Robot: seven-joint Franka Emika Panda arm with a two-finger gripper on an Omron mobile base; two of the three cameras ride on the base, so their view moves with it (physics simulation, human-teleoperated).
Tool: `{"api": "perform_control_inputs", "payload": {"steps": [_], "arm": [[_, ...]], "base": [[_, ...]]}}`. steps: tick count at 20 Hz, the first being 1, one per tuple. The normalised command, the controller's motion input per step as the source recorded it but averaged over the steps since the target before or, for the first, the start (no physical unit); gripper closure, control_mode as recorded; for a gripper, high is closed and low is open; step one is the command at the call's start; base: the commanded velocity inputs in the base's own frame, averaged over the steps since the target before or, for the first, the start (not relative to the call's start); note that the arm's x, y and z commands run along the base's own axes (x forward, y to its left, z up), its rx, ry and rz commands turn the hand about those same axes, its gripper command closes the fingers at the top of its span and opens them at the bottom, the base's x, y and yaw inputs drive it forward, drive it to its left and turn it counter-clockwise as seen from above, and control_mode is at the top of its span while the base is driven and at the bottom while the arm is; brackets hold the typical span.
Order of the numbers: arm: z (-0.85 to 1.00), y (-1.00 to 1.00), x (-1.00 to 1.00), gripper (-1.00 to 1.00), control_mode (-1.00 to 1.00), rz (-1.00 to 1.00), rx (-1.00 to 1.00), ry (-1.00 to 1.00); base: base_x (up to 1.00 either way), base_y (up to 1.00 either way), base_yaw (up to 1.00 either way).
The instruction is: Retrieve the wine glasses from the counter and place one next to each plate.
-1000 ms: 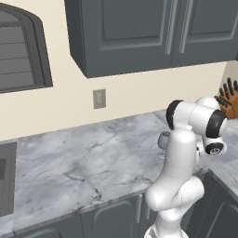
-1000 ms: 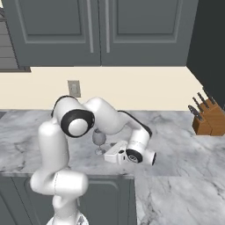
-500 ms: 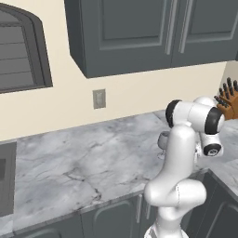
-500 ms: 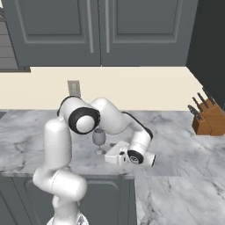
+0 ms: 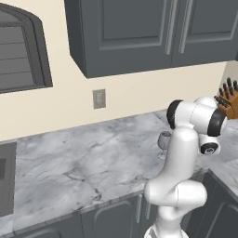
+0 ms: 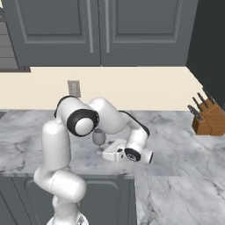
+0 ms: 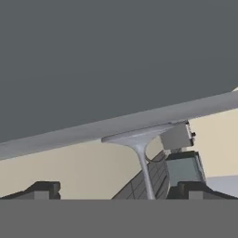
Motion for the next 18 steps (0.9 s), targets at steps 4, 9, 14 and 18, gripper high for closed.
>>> {"api": "perform_control_inputs", "payload": {"steps": [4,9,14,18], "arm": [[-0.01,0.16,0.03,-1.0,-1.0,0.0,0.0,0.0],[-0.12,0.16,0.07,-1.0,-1.0,0.0,0.0,0.02],[-0.05,0.21,0.2,-1.0,-1.0,0.0,0.0,0.0],[-0.01,0.25,0.13,1.0,-1.0,0.0,0.0,0.0]], "base": [[0.0,0.0,0.0],[0.0,0.0,0.0],[0.0,0.0,0.0],[0.0,0.0,0.0]]}}
